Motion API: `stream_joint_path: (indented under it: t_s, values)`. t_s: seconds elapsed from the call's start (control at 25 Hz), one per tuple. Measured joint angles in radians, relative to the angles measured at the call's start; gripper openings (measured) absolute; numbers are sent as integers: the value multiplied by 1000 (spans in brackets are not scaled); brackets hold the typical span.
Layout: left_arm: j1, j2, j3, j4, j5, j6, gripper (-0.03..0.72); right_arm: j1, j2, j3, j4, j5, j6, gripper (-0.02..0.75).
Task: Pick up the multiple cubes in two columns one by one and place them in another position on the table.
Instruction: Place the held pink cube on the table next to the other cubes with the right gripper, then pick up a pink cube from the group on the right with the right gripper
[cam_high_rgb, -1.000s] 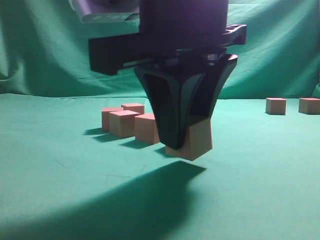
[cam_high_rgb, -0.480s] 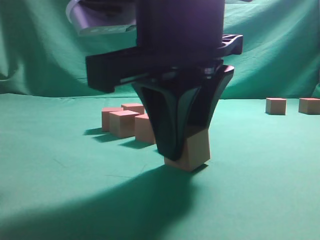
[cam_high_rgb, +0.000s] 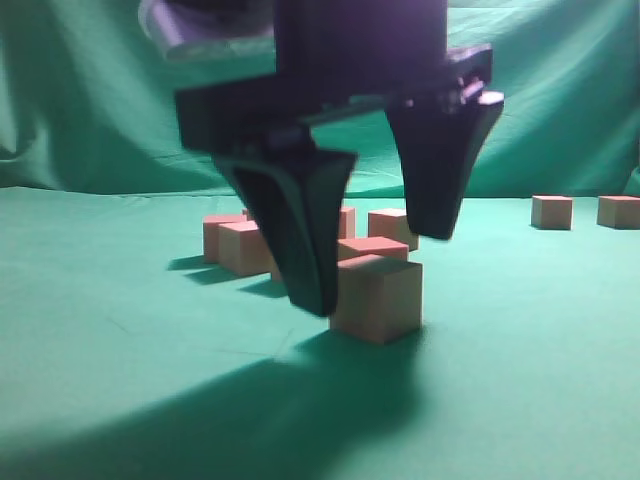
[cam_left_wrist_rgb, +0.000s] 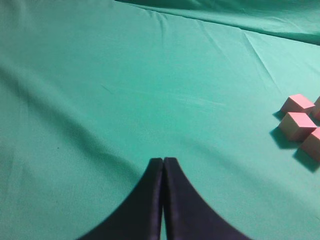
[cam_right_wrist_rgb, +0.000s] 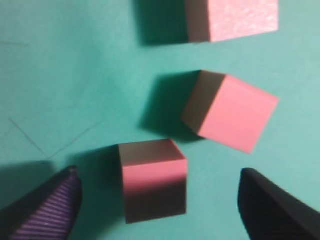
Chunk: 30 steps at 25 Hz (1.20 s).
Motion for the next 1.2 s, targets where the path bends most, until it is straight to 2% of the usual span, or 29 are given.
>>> stream_joint_path:
  t_s: [0.08, 0.12, 0.28, 0.4, 0.44, 0.64, 0.76, 0.96, 1.08, 1.2]
  values:
    - [0, 0, 0, 0, 0, 0, 0, 0, 0, -50, 0, 65, 4, 580]
    - [0, 0, 0, 0, 0, 0, 0, 0, 0, -78, 0, 97, 4, 621]
    - [0, 0, 0, 0, 0, 0, 0, 0, 0, -196, -17, 231, -14, 605]
    - [0, 0, 0, 0, 0, 0, 0, 0, -7, -267, -73, 247, -30, 605]
    - [0, 0, 0, 0, 0, 0, 0, 0, -19, -283, -100, 247, -35, 544]
    - [0, 0, 0, 0, 0, 0, 0, -31, -145, -360, -236, 256, -43, 547]
    - [0, 0, 0, 0, 0, 0, 0, -127, -228, -388, -275, 264, -43, 547]
    - [0, 0, 0, 0, 0, 0, 0, -393, -299, -403, -280, 279, -26, 547]
    - [0, 0, 0, 0, 0, 0, 0, -545, -294, -403, -193, 282, -27, 547]
    - [0, 0, 0, 0, 0, 0, 0, -666, -262, -403, -49, 235, -66, 547]
